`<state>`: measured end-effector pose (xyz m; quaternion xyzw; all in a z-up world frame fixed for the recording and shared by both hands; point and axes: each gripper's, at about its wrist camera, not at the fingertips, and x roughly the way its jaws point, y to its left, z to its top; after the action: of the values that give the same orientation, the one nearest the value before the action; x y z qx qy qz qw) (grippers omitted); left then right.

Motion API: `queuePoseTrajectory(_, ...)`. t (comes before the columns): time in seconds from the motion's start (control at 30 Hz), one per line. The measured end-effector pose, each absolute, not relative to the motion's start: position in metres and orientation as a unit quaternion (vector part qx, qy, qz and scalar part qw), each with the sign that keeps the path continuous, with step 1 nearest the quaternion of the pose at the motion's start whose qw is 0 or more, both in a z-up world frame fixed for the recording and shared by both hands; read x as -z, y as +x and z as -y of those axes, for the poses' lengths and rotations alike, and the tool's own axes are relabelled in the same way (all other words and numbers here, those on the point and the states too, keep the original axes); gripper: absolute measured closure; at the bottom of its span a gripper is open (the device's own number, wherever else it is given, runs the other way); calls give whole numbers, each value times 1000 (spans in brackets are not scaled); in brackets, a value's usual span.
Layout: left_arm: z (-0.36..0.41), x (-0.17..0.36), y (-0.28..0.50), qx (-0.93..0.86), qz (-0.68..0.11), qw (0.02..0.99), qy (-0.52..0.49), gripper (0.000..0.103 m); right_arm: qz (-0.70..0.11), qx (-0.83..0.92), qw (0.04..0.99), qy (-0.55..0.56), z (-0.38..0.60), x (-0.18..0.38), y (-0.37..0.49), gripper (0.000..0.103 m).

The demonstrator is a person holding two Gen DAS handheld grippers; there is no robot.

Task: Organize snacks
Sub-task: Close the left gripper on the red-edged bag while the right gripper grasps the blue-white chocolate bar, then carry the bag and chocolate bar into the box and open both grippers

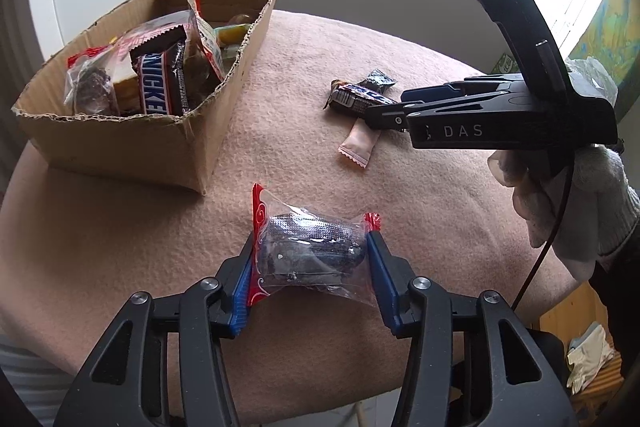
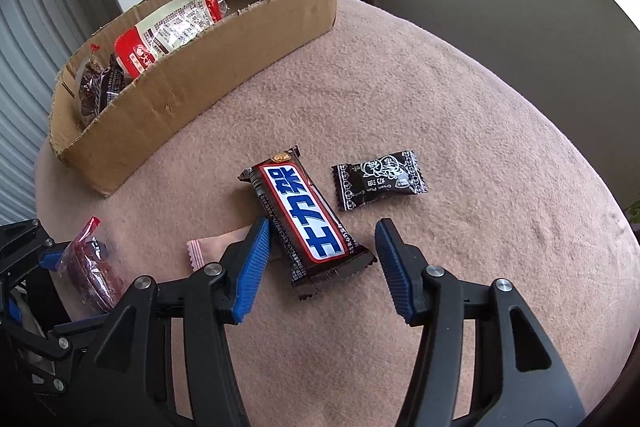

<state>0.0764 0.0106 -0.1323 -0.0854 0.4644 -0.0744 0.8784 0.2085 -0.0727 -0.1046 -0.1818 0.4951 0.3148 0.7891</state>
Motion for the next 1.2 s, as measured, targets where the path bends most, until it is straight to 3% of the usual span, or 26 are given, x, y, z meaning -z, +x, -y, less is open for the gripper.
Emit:
queuePoseTrajectory(0.07,-14,132,76,74,-465,878,-89,54,-500,-316,788,-172,70,106,213,50)
queuePoseTrajectory(0.17,-18,131,75,71,-464,879,-89,54,-503,-318,788,-159,66,105,217,65)
queuePoseTrajectory(0.27,-22,129,73,69,-462,880,-93,54,-501,-317,791,-154,67,100,217,71)
queuePoseTrajectory(0.8,-32,82,53,86,-419,899,-95,54,-465,-304,828,-78,103,39,206,72)
queuePoseTrajectory(1.2,-102,25,98,49,-366,925,-85,54,-431,-327,840,-44,60,-5,214,72)
